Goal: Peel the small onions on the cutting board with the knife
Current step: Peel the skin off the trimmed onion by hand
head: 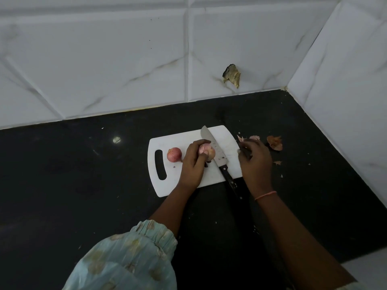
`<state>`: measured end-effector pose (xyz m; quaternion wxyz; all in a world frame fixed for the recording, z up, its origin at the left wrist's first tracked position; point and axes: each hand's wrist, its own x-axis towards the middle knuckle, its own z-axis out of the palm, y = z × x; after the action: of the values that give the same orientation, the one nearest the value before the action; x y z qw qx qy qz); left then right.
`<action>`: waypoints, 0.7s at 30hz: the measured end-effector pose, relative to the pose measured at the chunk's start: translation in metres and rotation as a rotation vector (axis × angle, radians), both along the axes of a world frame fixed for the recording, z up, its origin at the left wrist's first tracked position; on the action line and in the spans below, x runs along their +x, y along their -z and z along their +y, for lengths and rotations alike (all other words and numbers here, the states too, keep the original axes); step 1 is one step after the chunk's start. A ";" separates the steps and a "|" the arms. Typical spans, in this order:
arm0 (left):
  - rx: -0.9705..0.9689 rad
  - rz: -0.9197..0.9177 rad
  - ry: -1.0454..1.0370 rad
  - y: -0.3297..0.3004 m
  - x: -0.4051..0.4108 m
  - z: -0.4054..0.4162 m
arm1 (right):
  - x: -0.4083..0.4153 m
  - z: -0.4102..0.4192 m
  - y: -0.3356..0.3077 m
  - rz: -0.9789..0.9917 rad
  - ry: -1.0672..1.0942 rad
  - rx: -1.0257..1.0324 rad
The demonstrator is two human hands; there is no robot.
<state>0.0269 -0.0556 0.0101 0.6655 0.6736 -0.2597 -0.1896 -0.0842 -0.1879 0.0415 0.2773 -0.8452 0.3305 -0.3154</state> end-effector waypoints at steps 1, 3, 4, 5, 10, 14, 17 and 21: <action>-0.005 -0.019 0.003 0.000 0.000 0.000 | 0.003 0.006 -0.002 0.001 -0.065 0.022; -0.016 -0.025 0.014 -0.001 -0.001 0.001 | 0.011 0.021 -0.007 -0.024 -0.235 0.161; -0.024 -0.013 0.020 -0.001 -0.001 0.001 | 0.015 0.028 -0.010 -0.020 -0.311 0.219; -0.034 0.009 0.020 -0.001 -0.001 0.001 | 0.019 0.032 -0.010 -0.005 -0.364 0.257; -0.014 0.033 -0.015 0.003 0.002 0.002 | 0.029 0.039 -0.008 -0.044 -0.234 0.500; 0.032 0.009 0.002 0.005 0.006 0.003 | 0.032 0.045 -0.009 -0.154 -0.088 0.659; 0.033 0.063 0.006 0.005 0.007 0.003 | 0.033 0.048 -0.009 -0.162 -0.086 0.660; 0.020 0.093 -0.045 0.003 0.006 0.002 | 0.030 0.048 -0.007 -0.128 -0.148 0.474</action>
<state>0.0333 -0.0538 0.0076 0.6742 0.6764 -0.2114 -0.2080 -0.0543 -0.1402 0.0489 0.5103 -0.7570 0.3141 -0.2606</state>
